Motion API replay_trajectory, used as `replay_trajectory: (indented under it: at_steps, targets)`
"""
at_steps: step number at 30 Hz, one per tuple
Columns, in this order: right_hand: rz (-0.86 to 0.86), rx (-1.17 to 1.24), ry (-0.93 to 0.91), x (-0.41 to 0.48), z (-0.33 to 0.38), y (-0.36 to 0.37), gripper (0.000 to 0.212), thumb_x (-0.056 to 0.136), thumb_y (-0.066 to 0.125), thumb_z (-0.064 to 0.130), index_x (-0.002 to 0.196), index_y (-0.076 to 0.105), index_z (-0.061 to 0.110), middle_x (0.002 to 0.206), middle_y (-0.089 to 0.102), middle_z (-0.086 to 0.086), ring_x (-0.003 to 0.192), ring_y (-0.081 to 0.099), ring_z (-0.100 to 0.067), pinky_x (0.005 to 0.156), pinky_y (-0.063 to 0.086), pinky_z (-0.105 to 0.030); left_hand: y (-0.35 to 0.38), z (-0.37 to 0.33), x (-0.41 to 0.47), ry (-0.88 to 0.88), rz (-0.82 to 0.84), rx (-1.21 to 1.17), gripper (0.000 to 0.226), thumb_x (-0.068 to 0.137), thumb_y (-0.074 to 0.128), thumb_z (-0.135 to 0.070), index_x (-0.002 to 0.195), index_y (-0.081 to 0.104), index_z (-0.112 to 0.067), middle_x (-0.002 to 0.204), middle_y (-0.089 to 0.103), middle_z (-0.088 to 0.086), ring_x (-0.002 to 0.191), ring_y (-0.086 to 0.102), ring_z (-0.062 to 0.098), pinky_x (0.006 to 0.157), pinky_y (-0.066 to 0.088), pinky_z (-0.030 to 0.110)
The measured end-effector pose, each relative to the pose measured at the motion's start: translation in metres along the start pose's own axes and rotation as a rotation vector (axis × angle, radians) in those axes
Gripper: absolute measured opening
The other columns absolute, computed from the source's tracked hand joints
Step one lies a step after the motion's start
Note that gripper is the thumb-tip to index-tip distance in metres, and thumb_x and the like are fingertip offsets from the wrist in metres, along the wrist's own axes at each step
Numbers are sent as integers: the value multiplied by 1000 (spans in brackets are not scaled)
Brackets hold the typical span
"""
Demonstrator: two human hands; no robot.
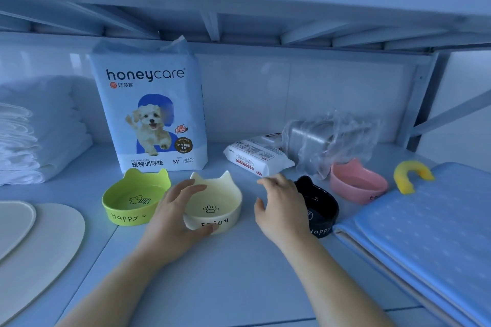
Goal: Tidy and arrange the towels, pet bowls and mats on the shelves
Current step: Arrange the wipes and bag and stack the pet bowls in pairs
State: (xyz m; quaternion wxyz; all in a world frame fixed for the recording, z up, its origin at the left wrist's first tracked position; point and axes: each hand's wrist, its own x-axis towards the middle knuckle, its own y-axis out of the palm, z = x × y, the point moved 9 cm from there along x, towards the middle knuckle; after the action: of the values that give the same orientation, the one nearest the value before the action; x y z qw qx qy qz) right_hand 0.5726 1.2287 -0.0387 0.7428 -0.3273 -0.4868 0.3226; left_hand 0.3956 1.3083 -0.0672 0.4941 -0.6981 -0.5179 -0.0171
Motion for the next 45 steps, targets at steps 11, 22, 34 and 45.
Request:
replay_trajectory:
  at_steps: [11, 22, 34, 45]
  targets:
    - [184, -154, 237, -36, -31, -14, 28, 87, 53, 28, 112, 55, 15, 112, 59, 1, 104, 57, -20, 79, 49, -31, 6, -36, -7, 164, -62, -39, 46, 69, 62, -31, 114, 56, -28, 120, 45, -17, 114, 38, 10, 93, 32, 27]
    - [252, 211, 188, -18, -43, -44, 26, 87, 54, 16, 108, 65, 24, 99, 67, 11, 92, 63, -7, 83, 48, -18, 27, -80, 7, 397, 172, -29, 44, 71, 55, -37, 115, 54, -37, 123, 49, -12, 119, 31, 1, 109, 18, 40]
    - [72, 10, 205, 29, -180, -148, 18, 90, 56, 17, 103, 68, 19, 93, 64, 11, 91, 60, -9, 74, 45, -16, 69, -140, 59, 298, 169, -61, 38, 84, 60, -32, 120, 51, -37, 123, 43, -23, 117, 35, 2, 109, 27, 32]
    - [279, 104, 13, 61, -221, -109, 16, 92, 55, 23, 105, 66, 21, 92, 61, 10, 68, 60, 10, 54, 40, -4, 142, -180, 105, 191, 168, -42, 39, 79, 59, -32, 117, 53, -35, 113, 45, -21, 115, 45, 10, 99, 36, 30]
